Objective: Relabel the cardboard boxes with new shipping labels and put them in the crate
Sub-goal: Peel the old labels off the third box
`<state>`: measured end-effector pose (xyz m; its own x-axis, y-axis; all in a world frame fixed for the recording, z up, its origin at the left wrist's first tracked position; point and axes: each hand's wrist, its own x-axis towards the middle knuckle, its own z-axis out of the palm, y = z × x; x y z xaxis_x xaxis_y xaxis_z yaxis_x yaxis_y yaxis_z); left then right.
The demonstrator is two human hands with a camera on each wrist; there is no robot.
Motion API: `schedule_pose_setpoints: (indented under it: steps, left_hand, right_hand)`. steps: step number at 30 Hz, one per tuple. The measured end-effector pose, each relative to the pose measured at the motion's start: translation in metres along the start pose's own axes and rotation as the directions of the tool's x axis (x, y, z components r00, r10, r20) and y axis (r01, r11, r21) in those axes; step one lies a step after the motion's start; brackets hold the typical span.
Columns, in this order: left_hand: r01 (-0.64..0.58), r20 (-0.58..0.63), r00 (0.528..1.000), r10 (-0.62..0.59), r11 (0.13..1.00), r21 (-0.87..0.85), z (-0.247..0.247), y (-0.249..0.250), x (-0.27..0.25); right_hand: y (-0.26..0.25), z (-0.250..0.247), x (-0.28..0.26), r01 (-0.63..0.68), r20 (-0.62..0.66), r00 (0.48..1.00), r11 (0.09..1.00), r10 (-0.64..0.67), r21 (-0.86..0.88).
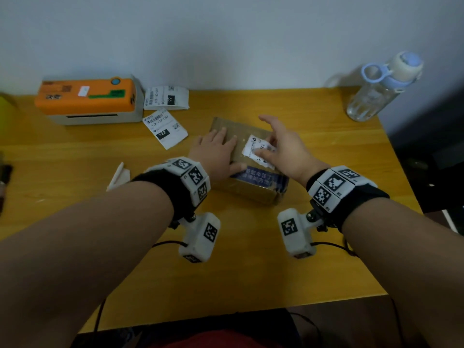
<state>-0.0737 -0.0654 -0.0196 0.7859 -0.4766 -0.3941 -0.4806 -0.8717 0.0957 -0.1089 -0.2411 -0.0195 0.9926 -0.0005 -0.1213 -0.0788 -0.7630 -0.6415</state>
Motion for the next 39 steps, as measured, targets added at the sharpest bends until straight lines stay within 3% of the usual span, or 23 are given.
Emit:
schedule_pose_setpoints:
  steps: [4, 7, 14, 19, 22, 27, 32, 36, 39]
  left_hand:
    - [0.089, 0.017, 0.996, -0.089, 0.996, -0.021, 0.013, 0.005, 0.001]
    - [0.107, 0.006, 0.994, -0.107, 0.994, -0.011, 0.010, 0.003, 0.003]
    - [0.123, -0.044, 0.992, -0.122, 0.992, 0.015, -0.004, -0.010, 0.008]
    - [0.153, -0.020, 0.988, -0.154, 0.988, -0.034, -0.013, -0.015, 0.014]
    - [0.149, -0.001, 0.989, -0.149, 0.988, -0.041, -0.016, -0.016, 0.019]
    - [0.145, 0.014, 0.989, -0.145, 0.989, -0.026, -0.019, -0.021, 0.025]
    - [0.027, -0.071, 0.997, -0.029, 0.999, -0.027, -0.014, -0.016, 0.020]
    - [-0.060, -0.061, 0.997, 0.054, 0.995, -0.084, -0.006, -0.010, 0.017]
    - [-0.050, 0.020, 0.998, 0.051, 0.997, -0.054, 0.000, -0.010, 0.017]
  right_hand:
    - [-0.008, -0.003, 0.007, 0.096, 0.051, 0.995, 0.977, -0.088, -0.190]
    - [-0.009, -0.004, 0.012, 0.108, 0.033, 0.994, 0.966, -0.103, -0.235]
    - [-0.005, -0.006, 0.009, 0.055, 0.051, 0.997, 0.996, -0.058, 0.069]
    - [-0.012, -0.007, 0.016, 0.118, 0.158, 0.983, 0.973, -0.087, -0.196]
    - [-0.014, -0.007, 0.016, 0.158, 0.145, 0.982, 0.936, -0.117, -0.315]
    - [-0.006, -0.010, 0.011, 0.120, 0.121, 0.989, 0.939, -0.085, -0.323]
    - [0.001, -0.008, 0.009, 0.061, 0.098, 0.994, 0.991, -0.049, -0.116]
    - [-0.005, -0.005, 0.014, -0.006, 0.054, 0.998, 0.987, 0.015, -0.163]
    - [-0.010, -0.005, 0.018, 0.022, 0.160, 0.987, 0.969, 0.019, -0.247]
